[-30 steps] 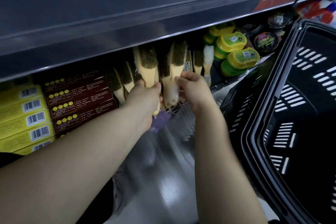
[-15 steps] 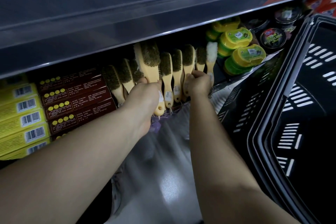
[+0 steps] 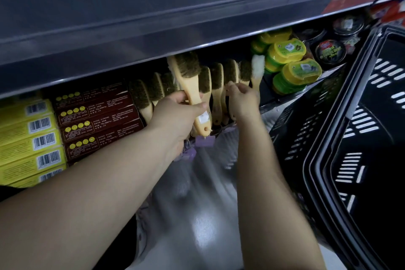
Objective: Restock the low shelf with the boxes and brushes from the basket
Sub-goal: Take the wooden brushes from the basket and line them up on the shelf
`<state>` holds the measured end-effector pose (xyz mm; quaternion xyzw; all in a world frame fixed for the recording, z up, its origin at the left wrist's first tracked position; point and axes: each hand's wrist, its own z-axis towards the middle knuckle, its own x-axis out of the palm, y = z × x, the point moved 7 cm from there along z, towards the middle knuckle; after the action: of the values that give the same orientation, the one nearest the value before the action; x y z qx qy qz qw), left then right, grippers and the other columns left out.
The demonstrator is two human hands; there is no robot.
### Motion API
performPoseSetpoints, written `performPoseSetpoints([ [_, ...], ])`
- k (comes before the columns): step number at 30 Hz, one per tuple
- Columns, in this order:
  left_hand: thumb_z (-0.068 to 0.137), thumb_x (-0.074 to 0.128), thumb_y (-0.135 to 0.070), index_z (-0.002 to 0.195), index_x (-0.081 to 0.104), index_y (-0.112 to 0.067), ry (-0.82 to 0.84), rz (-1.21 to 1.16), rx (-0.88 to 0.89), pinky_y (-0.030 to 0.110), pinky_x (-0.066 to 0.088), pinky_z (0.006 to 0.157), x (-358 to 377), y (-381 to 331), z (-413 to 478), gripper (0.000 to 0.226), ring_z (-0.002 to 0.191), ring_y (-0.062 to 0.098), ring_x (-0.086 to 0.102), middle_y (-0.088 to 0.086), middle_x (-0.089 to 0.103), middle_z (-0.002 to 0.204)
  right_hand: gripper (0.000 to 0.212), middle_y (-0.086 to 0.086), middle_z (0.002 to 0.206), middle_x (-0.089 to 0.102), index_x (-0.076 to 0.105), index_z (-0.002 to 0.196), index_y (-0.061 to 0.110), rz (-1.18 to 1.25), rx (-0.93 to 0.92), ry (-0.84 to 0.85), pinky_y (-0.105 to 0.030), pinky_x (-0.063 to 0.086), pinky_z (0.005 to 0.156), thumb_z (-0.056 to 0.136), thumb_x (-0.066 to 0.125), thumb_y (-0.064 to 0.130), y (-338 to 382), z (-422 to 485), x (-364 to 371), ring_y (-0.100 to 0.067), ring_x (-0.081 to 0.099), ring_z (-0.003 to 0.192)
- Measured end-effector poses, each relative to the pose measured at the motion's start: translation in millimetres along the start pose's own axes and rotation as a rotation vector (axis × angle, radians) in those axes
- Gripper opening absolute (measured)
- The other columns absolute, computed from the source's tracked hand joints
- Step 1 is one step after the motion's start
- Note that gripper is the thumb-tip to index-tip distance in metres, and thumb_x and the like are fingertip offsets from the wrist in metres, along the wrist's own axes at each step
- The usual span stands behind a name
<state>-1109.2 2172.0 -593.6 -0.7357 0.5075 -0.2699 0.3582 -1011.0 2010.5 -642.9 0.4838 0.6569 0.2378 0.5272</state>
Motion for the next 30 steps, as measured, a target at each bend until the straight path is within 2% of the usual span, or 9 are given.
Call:
performPoseSetpoints([
  [2,0.083,0.068,-0.008,0.085,0.066,-0.027,-0.010,-0.006,0.018,0.013,0.050,0.052,-1,-3,-1,0.019,0.067,0.003,0.066,-0.005,0.069,0.082,0.040,0.002,0.076,0.070,0.071,0.088,0.015,0.179,0.044,0.356,-0.027,0.049,0.064,0.094,0.045,0.045,11,-34,16,-0.013,0.066,0.076],
  [5,0.084,0.068,-0.017,0.102,0.066,-0.020,-0.013,0.033,0.004,0.031,0.059,0.063,0,-2,-3,0.018,0.075,0.020,0.070,0.004,0.071,0.088,0.027,-0.002,0.084,0.072,0.072,0.091,0.019,0.307,-0.002,0.744,-0.029,0.055,0.068,0.087,0.057,0.042,24,-80,27,-0.015,0.068,0.078],
  [7,0.088,0.064,-0.019,0.107,0.065,-0.016,0.009,0.048,-0.012,0.041,0.060,0.064,3,-1,-6,0.020,0.076,0.028,0.071,0.009,0.071,0.091,0.023,-0.008,0.085,0.070,0.067,0.102,0.011,0.373,-0.068,0.837,-0.030,0.056,0.069,0.083,0.067,0.024,29,-93,27,-0.018,0.067,0.077],
  [10,0.095,0.053,-0.023,0.110,0.060,-0.013,0.027,0.021,-0.054,0.028,0.057,0.050,5,1,-9,0.020,0.062,0.019,0.071,0.010,0.070,0.088,0.034,-0.019,0.095,0.067,0.065,0.107,0.006,0.412,-0.019,0.828,-0.035,0.055,0.074,0.074,0.068,0.015,20,-90,23,-0.031,0.063,0.085],
  [13,0.098,0.046,-0.024,0.099,0.058,-0.018,0.079,0.036,-0.083,0.025,0.058,0.059,15,2,-12,0.013,0.064,0.015,0.068,0.006,0.066,0.086,0.020,-0.007,0.084,0.071,0.064,0.104,0.009,0.425,-0.004,0.728,-0.022,0.055,0.060,0.084,0.061,0.012,8,-79,14,-0.018,0.066,0.071],
  [20,0.092,0.047,-0.013,0.089,0.057,-0.023,0.119,0.189,-0.026,0.043,0.051,0.089,25,6,-12,0.014,0.071,0.017,0.052,-0.001,0.054,0.068,0.023,-0.014,0.096,0.059,0.055,0.111,0.005,0.431,0.121,-0.087,-0.031,0.045,0.072,0.099,0.037,0.012,-39,-11,-19,-0.021,0.055,0.080],
  [24,0.088,0.052,-0.018,0.097,0.061,-0.022,0.113,0.251,-0.021,0.044,0.051,0.092,24,6,-14,0.013,0.093,0.022,0.060,0.000,0.060,0.085,0.031,-0.010,0.112,0.060,0.054,0.124,0.006,0.341,0.220,-0.218,-0.026,0.040,0.078,0.098,0.040,0.014,-56,22,-21,-0.022,0.055,0.096],
  [28,0.089,0.049,-0.020,0.089,0.060,-0.024,0.158,0.262,-0.005,0.041,0.051,0.091,27,7,-19,0.012,0.089,0.018,0.059,0.001,0.062,0.088,0.023,-0.004,0.091,0.060,0.063,0.109,0.007,0.212,0.212,-0.220,-0.013,0.041,0.056,0.095,0.046,0.015,-59,39,-15,-0.018,0.056,0.077],
  [30,0.089,0.048,-0.021,0.085,0.060,-0.025,0.170,0.272,0.002,0.039,0.051,0.090,27,7,-20,0.013,0.088,0.019,0.059,0.000,0.062,0.086,0.020,-0.006,0.095,0.065,0.066,0.106,0.008,0.184,0.222,-0.257,-0.018,0.041,0.064,0.093,0.052,0.017,-65,40,-16,-0.018,0.057,0.081],
])
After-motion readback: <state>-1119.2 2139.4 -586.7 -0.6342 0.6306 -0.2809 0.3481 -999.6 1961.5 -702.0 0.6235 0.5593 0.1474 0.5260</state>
